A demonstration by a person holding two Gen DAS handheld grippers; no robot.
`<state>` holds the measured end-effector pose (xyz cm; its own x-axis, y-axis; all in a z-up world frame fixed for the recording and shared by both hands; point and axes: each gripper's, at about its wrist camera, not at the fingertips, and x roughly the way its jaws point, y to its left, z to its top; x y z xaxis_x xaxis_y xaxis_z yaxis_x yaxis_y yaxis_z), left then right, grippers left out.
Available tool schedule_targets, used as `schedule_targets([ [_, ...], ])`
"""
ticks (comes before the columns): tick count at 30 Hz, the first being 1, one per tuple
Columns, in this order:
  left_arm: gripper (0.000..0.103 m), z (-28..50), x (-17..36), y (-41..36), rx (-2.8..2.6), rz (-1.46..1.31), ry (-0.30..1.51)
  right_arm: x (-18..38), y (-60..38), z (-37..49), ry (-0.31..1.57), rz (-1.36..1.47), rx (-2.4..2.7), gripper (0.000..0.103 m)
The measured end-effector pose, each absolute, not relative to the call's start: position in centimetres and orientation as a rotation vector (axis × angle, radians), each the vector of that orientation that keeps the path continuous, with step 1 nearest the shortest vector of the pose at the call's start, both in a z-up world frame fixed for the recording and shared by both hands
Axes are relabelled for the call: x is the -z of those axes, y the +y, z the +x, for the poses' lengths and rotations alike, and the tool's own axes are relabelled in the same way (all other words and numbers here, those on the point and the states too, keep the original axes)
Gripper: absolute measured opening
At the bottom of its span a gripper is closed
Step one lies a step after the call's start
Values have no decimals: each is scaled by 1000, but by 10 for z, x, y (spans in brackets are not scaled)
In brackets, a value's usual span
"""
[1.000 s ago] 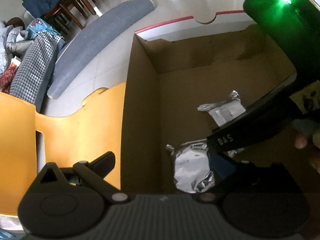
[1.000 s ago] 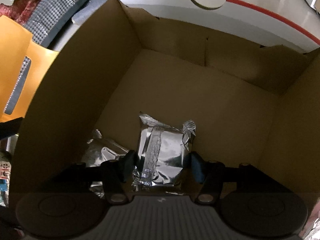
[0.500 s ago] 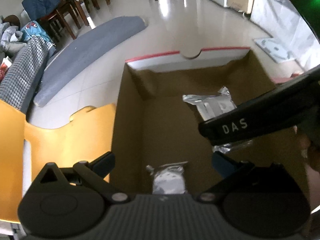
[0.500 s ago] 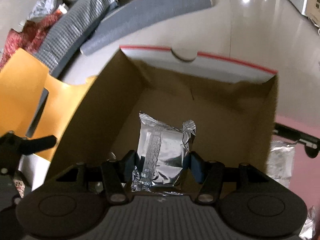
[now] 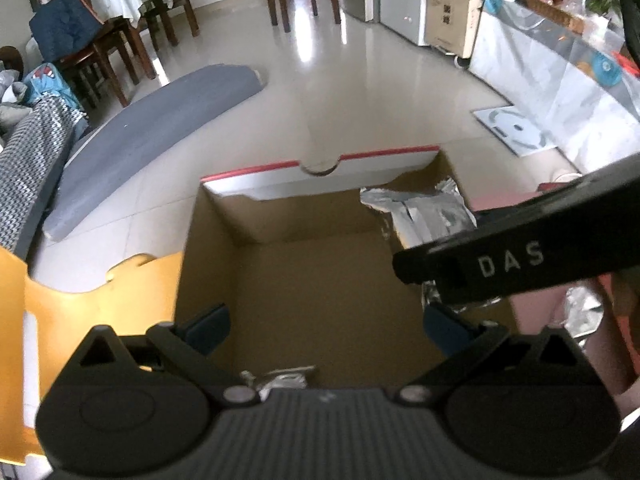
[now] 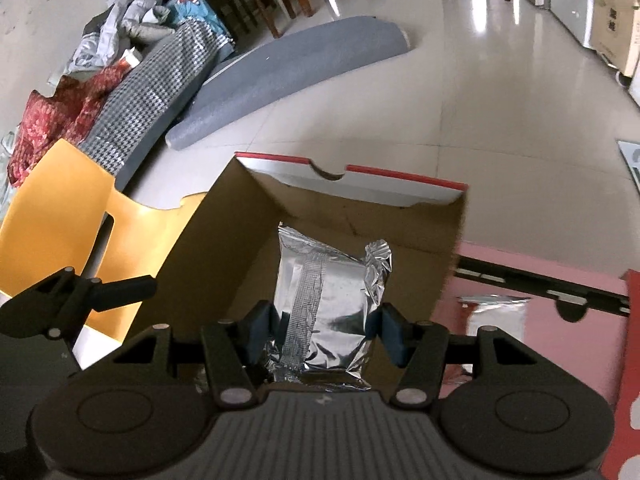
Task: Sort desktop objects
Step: 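Lift the silver packet with the right gripper out of the box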
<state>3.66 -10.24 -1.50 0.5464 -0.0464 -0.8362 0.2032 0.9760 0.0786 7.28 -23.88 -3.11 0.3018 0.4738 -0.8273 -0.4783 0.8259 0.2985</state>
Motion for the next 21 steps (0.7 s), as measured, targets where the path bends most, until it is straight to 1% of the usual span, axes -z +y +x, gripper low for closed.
schedule_targets([
  [10,103,40,7,-128,188,178,949,17,-273,70,1071,44,-605,57],
  [21,103,39,-2,-134,201,159,904,2,-289,68,1028,81,-600,57],
])
